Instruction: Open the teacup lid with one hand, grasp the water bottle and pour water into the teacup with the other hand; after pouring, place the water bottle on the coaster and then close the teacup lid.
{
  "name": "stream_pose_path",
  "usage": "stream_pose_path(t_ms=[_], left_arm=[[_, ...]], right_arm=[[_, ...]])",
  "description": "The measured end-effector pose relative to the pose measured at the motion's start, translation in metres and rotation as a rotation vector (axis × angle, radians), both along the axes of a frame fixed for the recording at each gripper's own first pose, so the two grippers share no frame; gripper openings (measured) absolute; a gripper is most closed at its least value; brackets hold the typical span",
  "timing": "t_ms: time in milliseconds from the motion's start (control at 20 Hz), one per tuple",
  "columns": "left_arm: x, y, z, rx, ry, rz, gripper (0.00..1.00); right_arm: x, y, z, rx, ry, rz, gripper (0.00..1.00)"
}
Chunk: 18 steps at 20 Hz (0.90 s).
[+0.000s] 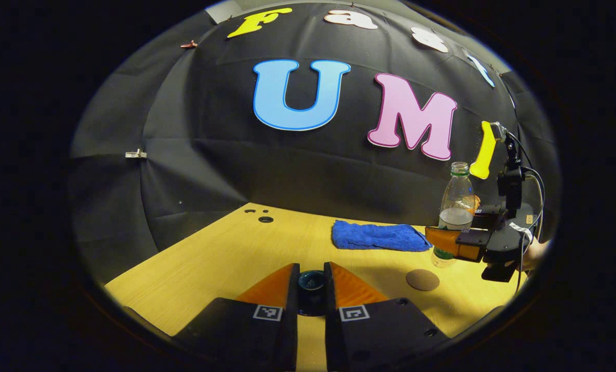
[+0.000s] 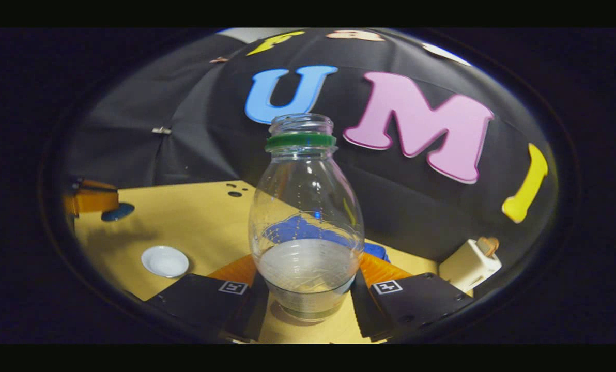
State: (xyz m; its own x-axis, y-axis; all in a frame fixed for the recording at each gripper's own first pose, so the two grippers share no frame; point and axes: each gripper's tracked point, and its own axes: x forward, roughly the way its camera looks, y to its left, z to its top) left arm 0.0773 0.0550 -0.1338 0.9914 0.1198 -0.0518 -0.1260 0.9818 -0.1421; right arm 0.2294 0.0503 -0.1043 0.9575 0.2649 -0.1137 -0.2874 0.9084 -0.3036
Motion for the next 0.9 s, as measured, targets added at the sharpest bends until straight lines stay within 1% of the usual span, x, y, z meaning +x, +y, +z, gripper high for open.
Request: stream_pose_path(t_ms=[100, 150, 200, 250, 350, 400, 450, 500, 650, 700, 750, 800, 850, 900], left_arm=[[0.004, -0.007, -0.003, -0.002, 0.007, -0.011, 0.25], [0.006, -0.009, -0.006, -0.001, 0.011, -0.015, 0.25], [0.008, -0.012, -0.01, 0.0, 0.02, -0.018, 0.25], [0.01, -0.015, -0.015, -0.001, 0.03, -0.023, 0.29], [0.014, -0.02, -0.021, -0.001, 0.042, -0.031, 0.22], [0.016, -0.022, -0.024, -0.001, 0.046, -0.035, 0.22], [0.017, -0.024, -0.025, -0.001, 0.047, -0.038, 0.26], [0.02, -0.026, -0.027, -0.002, 0.048, -0.041, 0.26], [0.028, -0.031, -0.032, -0.012, 0.048, -0.049, 0.26], [0.03, -0.033, -0.032, -0.021, 0.044, -0.054, 0.25], [0.032, -0.034, -0.032, -0.03, 0.042, -0.054, 0.22], [0.034, -0.034, -0.034, -0.035, 0.044, -0.052, 0.25], [0.035, -0.033, -0.035, -0.039, 0.047, -0.049, 0.25], [0.035, -0.034, -0.035, -0.04, 0.047, -0.047, 0.22]], right_arm=[[0.003, -0.007, -0.013, 0.119, 0.058, 0.001, 0.72], [0.007, -0.014, -0.022, 0.169, 0.078, -0.016, 0.73], [0.013, -0.025, -0.025, 0.189, 0.069, -0.051, 0.73], [0.021, -0.032, -0.028, 0.194, 0.052, -0.076, 0.73], [0.028, -0.039, -0.034, 0.225, 0.044, -0.092, 0.73], [0.031, -0.04, -0.038, 0.262, 0.053, -0.098, 0.74], [0.033, -0.043, -0.043, 0.296, 0.069, -0.107, 0.74], [0.034, -0.045, -0.05, 0.318, 0.087, -0.114, 0.74], [0.037, -0.05, -0.066, 0.342, 0.12, -0.132, 0.75], [0.037, -0.05, -0.064, 0.353, 0.098, -0.132, 0.76], [0.039, -0.053, -0.063, 0.346, 0.091, -0.139, 0.76], [0.039, -0.054, -0.065, 0.34, 0.094, -0.139, 0.76], [0.038, -0.053, -0.063, 0.339, 0.088, -0.14, 0.76], [0.038, -0.053, -0.064, 0.329, 0.085, -0.143, 0.79]])
